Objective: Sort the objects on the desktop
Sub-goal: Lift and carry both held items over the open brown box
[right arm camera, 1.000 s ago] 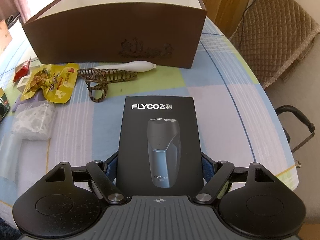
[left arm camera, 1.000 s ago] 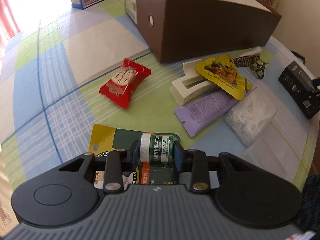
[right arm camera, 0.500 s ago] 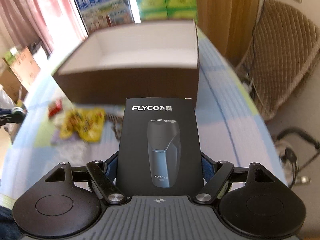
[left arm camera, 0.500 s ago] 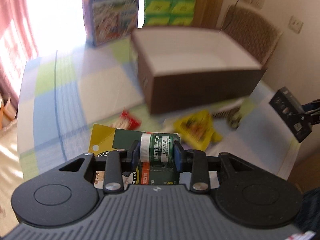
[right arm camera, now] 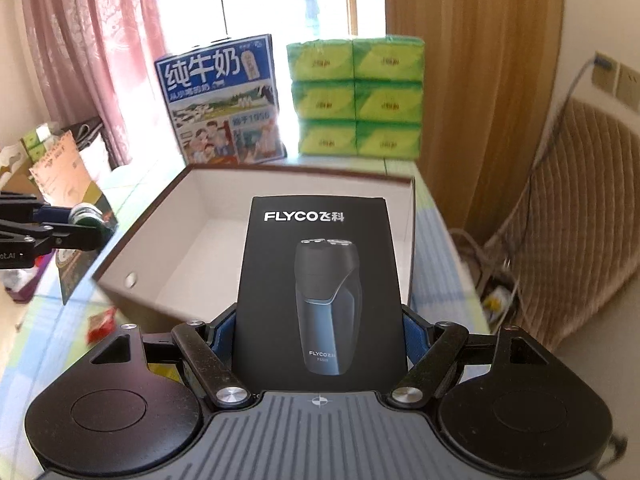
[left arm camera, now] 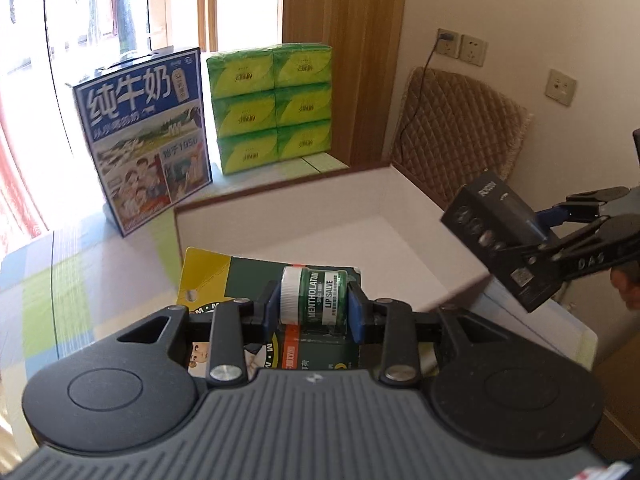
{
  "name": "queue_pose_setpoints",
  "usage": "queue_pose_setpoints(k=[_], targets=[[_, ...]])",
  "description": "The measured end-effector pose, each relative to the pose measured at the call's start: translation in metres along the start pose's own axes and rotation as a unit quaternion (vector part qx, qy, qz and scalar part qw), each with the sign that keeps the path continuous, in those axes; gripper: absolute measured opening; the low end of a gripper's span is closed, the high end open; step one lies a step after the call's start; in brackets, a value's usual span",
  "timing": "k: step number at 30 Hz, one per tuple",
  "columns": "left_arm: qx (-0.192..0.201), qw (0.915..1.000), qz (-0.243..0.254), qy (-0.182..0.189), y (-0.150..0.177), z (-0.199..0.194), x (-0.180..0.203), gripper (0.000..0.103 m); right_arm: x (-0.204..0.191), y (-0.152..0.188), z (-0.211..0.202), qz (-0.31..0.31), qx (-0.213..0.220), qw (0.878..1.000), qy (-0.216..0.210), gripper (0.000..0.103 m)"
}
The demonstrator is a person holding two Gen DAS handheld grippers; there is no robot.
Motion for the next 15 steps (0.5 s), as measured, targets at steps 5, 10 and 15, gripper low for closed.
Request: queue_pose_setpoints(k=[5,10,15], targets=[[-0.025,0.9993,-0.024,-0.013,-0.021,0.049,0.002,0.03,0.008,-0.028,0.043,-0.004,-0.008,1.0,-0.002,0.076],[-0.066,0.9967,-0.045,-0.019,-0.017,0.096,0.001,0.03,0.015,-0.035,0.086,-0.005,-0.038,0.999,0.0,0.076],[-0.113,0.9921,-0.048,-0.024,-0.002,0.134,-0.004,0.03,0.021,-0.029,0.116,-0.017,-0.071,0.997,0.004,0.076]])
Point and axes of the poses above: each gripper's, at about its wrist camera, not at the fingertips, and z roughly the way its jaws point, x to its right, y to its underside, the point moved 6 cm from there along z, roughly the way its jaws point, and after that the axes turned 1 degree about -x, right-handed, at the moved point
